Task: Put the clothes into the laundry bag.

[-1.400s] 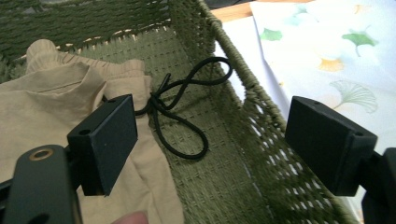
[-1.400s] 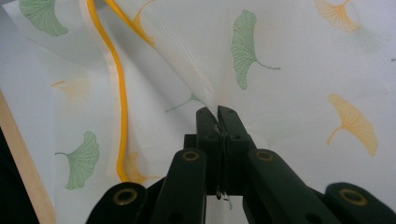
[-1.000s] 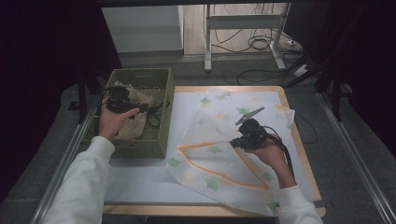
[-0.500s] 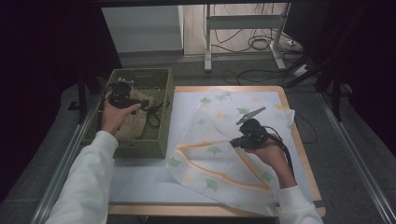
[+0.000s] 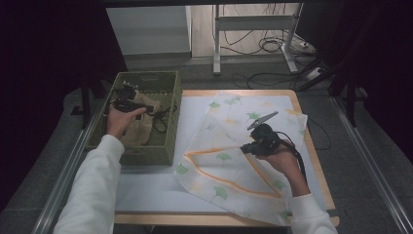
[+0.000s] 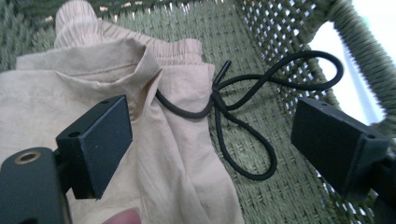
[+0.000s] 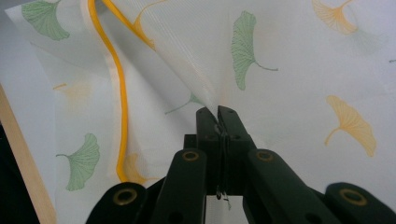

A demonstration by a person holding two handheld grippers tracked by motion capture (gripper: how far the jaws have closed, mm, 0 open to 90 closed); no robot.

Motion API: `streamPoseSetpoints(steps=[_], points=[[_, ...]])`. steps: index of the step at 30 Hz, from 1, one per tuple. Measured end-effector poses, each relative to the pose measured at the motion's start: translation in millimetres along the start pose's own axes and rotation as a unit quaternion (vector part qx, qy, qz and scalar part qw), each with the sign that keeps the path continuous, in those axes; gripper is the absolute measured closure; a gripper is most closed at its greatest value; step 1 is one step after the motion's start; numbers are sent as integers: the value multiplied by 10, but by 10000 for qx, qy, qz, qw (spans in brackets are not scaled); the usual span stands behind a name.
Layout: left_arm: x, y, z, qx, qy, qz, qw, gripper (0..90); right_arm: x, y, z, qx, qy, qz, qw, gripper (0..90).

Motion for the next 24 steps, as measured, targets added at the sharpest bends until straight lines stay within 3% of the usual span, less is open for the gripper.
streamPoseSetpoints(steps=[3,24], points=[[15,38,-77,122,110,121,9998,124,9,-4,-2,12,-9,36,10000,871],[99,187,-365,795,2,153,9967,107,7,1,-3,-4,-47,45,10000,871]])
Point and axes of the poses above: each handheld gripper's, and its own axes: z roughly backward along the jaws, y roughly out of its underside, x roughly to its left, the point moved 7 cm from there along -z, roughly forward along the jaws, and after that the axes turned 2 degrees about -z, right-handed, at the moved point
